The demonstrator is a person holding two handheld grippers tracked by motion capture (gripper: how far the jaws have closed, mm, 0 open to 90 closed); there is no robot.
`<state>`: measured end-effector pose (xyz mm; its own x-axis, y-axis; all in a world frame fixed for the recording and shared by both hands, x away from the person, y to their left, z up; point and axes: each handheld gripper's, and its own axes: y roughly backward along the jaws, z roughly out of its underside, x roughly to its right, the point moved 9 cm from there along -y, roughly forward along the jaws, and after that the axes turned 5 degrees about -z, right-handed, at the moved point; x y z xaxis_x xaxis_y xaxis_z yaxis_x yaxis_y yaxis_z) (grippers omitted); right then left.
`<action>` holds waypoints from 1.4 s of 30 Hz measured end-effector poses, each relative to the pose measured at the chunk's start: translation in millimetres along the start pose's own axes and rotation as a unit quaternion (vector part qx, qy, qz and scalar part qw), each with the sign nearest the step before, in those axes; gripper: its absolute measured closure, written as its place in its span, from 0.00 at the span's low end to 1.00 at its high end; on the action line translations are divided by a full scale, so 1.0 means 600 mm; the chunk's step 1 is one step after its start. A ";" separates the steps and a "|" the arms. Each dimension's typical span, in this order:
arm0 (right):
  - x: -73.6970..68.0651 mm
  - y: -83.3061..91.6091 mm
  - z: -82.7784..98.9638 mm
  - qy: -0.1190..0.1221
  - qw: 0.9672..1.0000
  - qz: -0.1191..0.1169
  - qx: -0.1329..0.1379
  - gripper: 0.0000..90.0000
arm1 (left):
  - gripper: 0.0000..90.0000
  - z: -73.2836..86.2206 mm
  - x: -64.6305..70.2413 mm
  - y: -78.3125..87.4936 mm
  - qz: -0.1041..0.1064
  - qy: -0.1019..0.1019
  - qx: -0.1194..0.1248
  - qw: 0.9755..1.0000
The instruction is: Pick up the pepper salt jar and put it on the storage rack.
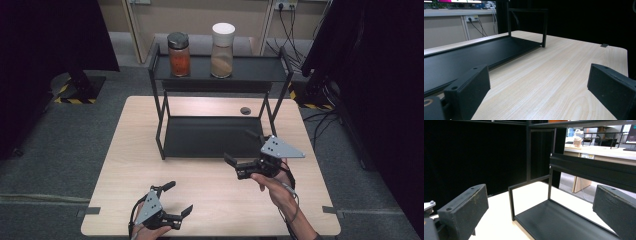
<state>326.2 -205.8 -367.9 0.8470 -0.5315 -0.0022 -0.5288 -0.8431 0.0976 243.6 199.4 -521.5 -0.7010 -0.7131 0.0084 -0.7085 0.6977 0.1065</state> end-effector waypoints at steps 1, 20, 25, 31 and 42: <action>-0.001 0.001 0.003 0.001 1.000 0.001 -0.001 0.00 | 0.04 0.000 0.000 0.000 0.000 0.000 0.000 1.000; -0.025 0.036 0.054 -0.004 1.000 0.013 -0.004 0.00 | 0.04 0.000 -0.001 0.001 -0.002 -0.001 0.002 1.000; -0.036 0.040 0.068 -0.004 1.000 0.012 -0.006 0.00 | 0.04 0.000 -0.001 0.001 -0.003 0.000 0.002 1.000; -0.050 0.041 0.087 -0.001 1.000 0.007 -0.016 0.00 | 0.04 0.000 0.000 0.001 -0.003 -0.001 0.002 1.000; -0.063 0.042 0.117 -0.009 1.000 0.003 -0.019 0.00 | 0.04 -0.001 0.000 0.001 -0.003 -0.001 0.003 1.000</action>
<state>276.9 -212.6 -435.2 0.8428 -0.5379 -0.0196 -0.5309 -0.8366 0.1352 243.5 200.0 -521.1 -0.6964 -0.7177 0.0053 -0.7136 0.6932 0.1015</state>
